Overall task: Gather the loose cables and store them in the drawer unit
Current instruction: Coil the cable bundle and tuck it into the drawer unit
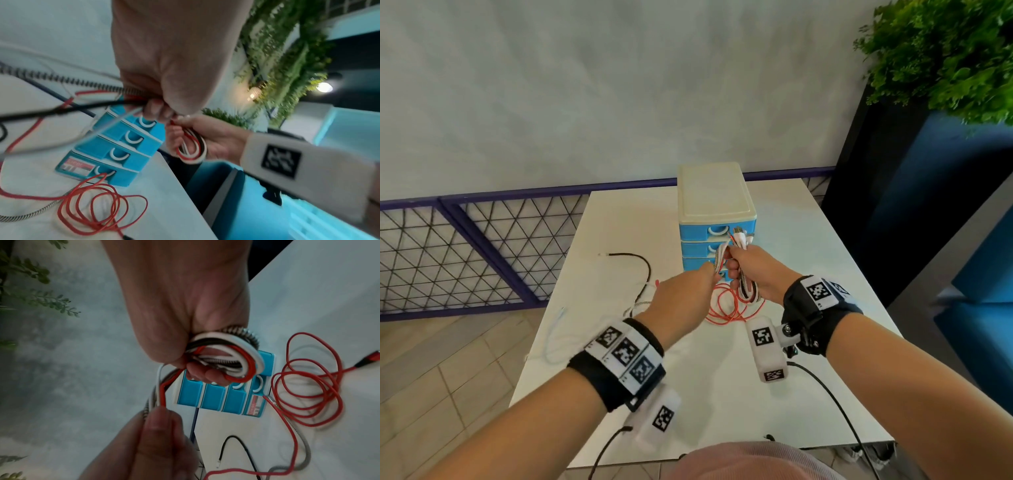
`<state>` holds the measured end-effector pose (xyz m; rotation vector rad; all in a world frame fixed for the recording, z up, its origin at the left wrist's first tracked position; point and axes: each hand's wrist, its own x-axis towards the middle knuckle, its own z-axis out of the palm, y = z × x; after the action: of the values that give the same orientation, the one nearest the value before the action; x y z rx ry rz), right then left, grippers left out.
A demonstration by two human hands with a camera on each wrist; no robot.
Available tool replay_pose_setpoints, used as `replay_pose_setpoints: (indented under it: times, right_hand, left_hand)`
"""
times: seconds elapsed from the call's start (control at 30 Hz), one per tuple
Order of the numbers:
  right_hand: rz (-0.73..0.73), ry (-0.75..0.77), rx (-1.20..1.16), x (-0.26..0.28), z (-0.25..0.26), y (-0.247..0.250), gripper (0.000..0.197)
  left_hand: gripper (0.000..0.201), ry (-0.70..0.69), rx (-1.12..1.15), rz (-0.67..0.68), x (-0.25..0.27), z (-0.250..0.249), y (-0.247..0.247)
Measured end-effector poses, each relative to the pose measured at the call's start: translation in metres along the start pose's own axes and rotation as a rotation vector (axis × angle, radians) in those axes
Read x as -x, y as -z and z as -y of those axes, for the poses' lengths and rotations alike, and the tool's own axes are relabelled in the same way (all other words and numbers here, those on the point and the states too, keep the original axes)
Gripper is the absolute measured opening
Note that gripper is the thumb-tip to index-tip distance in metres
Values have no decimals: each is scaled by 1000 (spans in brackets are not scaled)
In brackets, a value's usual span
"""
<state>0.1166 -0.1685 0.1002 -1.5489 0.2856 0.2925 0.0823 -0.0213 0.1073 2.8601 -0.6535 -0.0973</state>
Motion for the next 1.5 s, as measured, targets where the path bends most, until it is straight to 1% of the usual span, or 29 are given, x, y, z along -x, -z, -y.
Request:
replay_pose_setpoints:
  times: [0.03, 0.07, 0.13, 0.23, 0.3, 0.37, 0.47, 0.5, 0.6, 0.67, 0.7, 0.77, 0.8, 0.87, 0.93, 0.97, 1.03, 1.1, 1.13, 1.2, 1.3, 1.37, 1.43, 1.5]
  right_hand:
    - [-2, -19, -42, 0, -1, 0, 28]
    - [-5, -38, -90, 0, -1, -1, 28]
    - [-15, -67, -183, 0, -1, -2, 31]
    - [5, -103, -318, 1, 0, -3, 36]
    - [19, -102, -363, 5, 3, -5, 47]
    - [28, -114, -354, 7, 6, -5, 57]
    - [70, -142, -222, 4, 5, -7, 59]
    - [85, -142, -184, 1, 2, -6, 58]
    - [139, -132, -157, -1, 0, -7, 48]
    - [145, -137, -175, -2, -1, -7, 60]
    - [149, -126, -204, -2, -1, -8, 56]
    - [140, -90, -262, -4, 0, -9, 26]
    - [127, -90, -285, -6, 1, -8, 20]
    - [111, -92, -312, -6, 3, -8, 24]
    - [107, -89, -370, -7, 7, -10, 27]
    - [106, -90, -416, -7, 7, -10, 28]
    - [111, -84, -541, -7, 8, -10, 32]
    - [138, -84, -684, -8, 9, -10, 35]
    - [149, -88, -748, -9, 10, -9, 36]
    - [168, -89, -842, -10, 13, -10, 37]
    - [187, -96, -924, -8, 20, -13, 40]
    - [181, -110, -947, -3, 25, -16, 42]
    - [164, -95, -923, -1, 29, -16, 43]
    - [142, -61, -875, 0, 32, -13, 45]
  left_hand:
    - [19, -13, -79, -48, 3, -4, -1]
    - [14, -20, -136, -66, 4, -6, -3]
    - [12, -15, -203, -71, 6, -10, -2]
    - [15, -5, -205, -61, 6, -17, 5]
    - [17, -4, -195, -68, 4, -22, 10]
    - [19, -4, -201, -73, 3, -28, 13]
    - [25, -18, -196, -87, 3, -37, 16]
    - [27, -22, -193, -88, 2, -40, 16]
    - [30, -23, -206, -89, -1, -42, 12]
    - [32, -37, -241, -79, -2, -41, 9]
    - [33, -46, -248, -73, -2, -40, 10]
    - [32, -56, -234, -72, -2, -40, 9]
    - [30, -52, -209, -62, -3, -40, 8]
    - [25, -50, -162, 6, -4, -40, 9]
    - [20, -90, -101, 75, -6, -37, 9]
    - [21, -86, -11, 101, -7, -35, 10]
    - [33, -37, 279, 197, -9, -28, 8]
    - [37, -53, 514, 323, -7, -21, 4]
    - [38, -69, 599, 354, -6, -18, 0]
    - [44, -104, 672, 350, -5, -13, -6]
    - [52, -136, 748, 276, 0, -9, -13]
    - [45, -153, 811, 291, 2, -6, -17]
    - [38, -133, 841, 319, 3, 1, -26]
    - [38, -94, 878, 345, 5, 10, -35]
